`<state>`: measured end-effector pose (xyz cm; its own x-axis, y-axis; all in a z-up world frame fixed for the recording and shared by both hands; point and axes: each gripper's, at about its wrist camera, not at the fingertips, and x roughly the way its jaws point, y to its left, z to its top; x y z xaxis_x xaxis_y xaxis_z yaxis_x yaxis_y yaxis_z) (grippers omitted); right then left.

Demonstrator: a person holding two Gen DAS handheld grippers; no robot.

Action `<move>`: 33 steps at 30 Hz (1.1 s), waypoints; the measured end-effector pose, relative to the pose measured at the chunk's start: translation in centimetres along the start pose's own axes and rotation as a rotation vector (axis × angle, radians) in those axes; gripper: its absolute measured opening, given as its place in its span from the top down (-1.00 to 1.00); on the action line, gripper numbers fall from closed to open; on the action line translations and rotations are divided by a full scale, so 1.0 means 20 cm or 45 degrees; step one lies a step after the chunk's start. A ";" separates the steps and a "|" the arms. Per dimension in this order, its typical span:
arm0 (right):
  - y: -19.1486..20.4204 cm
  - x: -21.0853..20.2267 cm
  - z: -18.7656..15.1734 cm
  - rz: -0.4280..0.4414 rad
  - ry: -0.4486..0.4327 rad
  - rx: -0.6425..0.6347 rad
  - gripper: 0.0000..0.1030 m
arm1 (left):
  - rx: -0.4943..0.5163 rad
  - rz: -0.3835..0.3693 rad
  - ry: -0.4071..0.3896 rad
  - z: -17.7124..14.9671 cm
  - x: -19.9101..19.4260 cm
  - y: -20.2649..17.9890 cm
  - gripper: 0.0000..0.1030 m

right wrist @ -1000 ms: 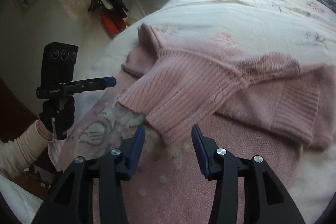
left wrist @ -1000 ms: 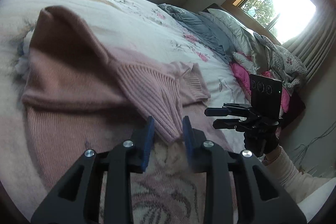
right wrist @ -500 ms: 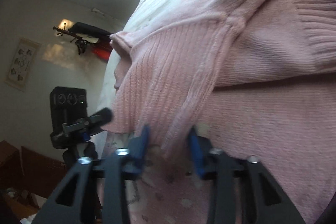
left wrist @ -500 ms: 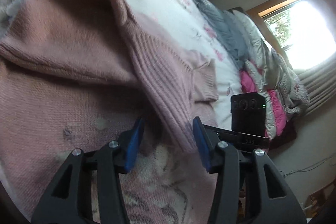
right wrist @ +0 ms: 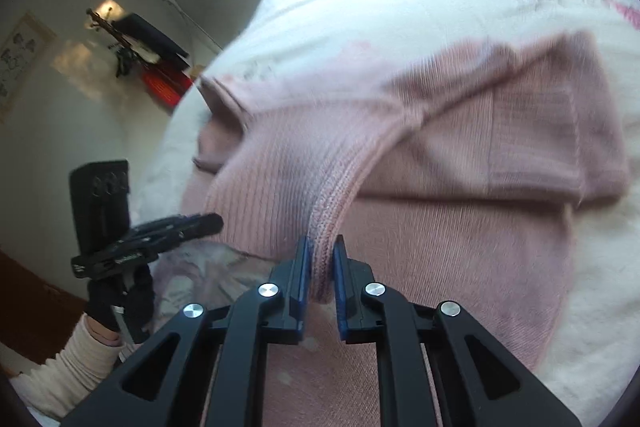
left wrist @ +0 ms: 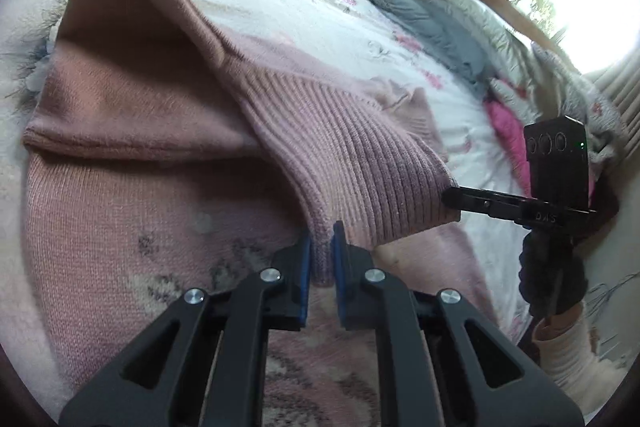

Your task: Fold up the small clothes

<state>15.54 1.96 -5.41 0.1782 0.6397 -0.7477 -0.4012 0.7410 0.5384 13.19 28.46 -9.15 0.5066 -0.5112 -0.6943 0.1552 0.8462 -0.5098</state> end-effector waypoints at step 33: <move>-0.33 0.19 0.42 0.167 -0.048 0.282 0.00 | -0.342 -0.120 -0.010 0.50 0.17 0.32 0.28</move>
<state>26.51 1.23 -8.57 0.1723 0.7376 -0.6529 -0.2176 0.6749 0.7051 24.32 33.70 -9.67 0.5071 -0.5838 -0.6341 -0.0277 0.7242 -0.6890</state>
